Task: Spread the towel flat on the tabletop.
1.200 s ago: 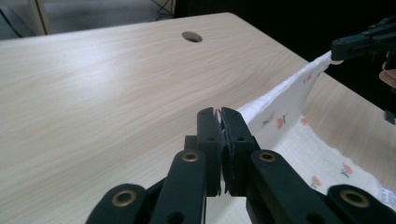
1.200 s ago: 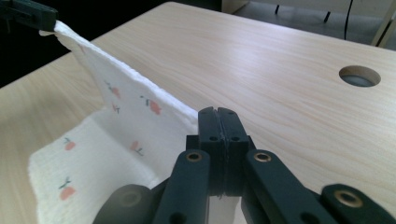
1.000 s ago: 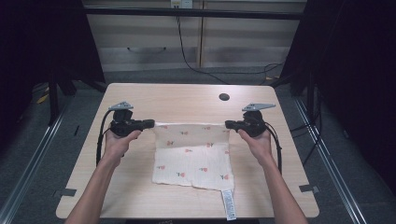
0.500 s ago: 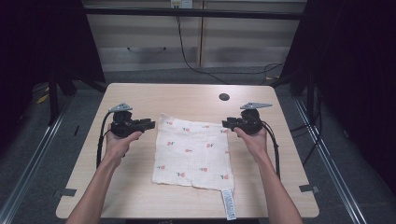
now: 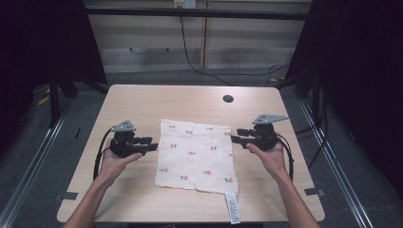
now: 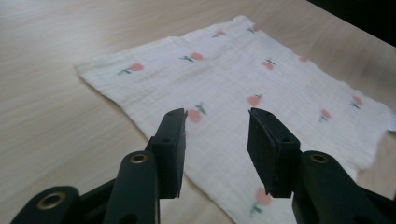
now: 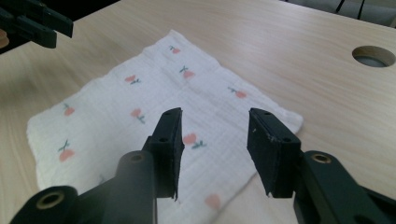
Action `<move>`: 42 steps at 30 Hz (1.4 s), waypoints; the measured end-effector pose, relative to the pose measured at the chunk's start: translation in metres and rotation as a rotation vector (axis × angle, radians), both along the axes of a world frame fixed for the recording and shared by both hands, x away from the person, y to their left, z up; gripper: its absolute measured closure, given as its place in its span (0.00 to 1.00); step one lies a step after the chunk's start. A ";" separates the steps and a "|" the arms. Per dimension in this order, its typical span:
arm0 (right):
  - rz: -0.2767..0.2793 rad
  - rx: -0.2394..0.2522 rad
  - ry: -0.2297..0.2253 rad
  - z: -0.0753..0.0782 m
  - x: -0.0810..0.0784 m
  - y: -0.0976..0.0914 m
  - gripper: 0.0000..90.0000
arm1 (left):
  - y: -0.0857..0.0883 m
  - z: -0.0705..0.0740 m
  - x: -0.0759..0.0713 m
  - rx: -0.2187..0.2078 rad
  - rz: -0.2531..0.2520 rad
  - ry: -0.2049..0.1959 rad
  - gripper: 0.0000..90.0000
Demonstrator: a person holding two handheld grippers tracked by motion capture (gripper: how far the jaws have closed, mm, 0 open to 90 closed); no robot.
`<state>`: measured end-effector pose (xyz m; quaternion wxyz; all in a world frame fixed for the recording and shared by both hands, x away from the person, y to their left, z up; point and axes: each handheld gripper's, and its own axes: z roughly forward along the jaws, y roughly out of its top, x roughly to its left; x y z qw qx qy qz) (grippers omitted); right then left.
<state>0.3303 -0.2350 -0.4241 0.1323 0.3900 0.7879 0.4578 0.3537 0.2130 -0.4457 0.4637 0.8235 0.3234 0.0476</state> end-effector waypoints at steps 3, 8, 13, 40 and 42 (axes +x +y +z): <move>0.008 -0.007 0.003 0.001 -0.018 -0.006 0.67 | -0.002 -0.001 -0.011 -0.012 -0.034 -0.005 0.69; 0.011 0.007 0.040 -0.011 -0.044 -0.006 0.68 | -0.010 -0.017 -0.021 -0.008 -0.048 0.023 0.74; 0.074 -0.028 0.137 -0.057 -0.061 0.013 0.74 | -0.023 -0.035 -0.023 0.051 -0.067 0.043 0.74; 0.092 -0.058 0.217 -0.077 -0.071 0.014 0.81 | -0.027 -0.054 -0.068 0.130 -0.164 0.074 0.75; 0.092 -0.073 0.216 -0.076 -0.077 0.014 0.82 | -0.027 -0.054 -0.072 0.132 -0.171 0.068 0.75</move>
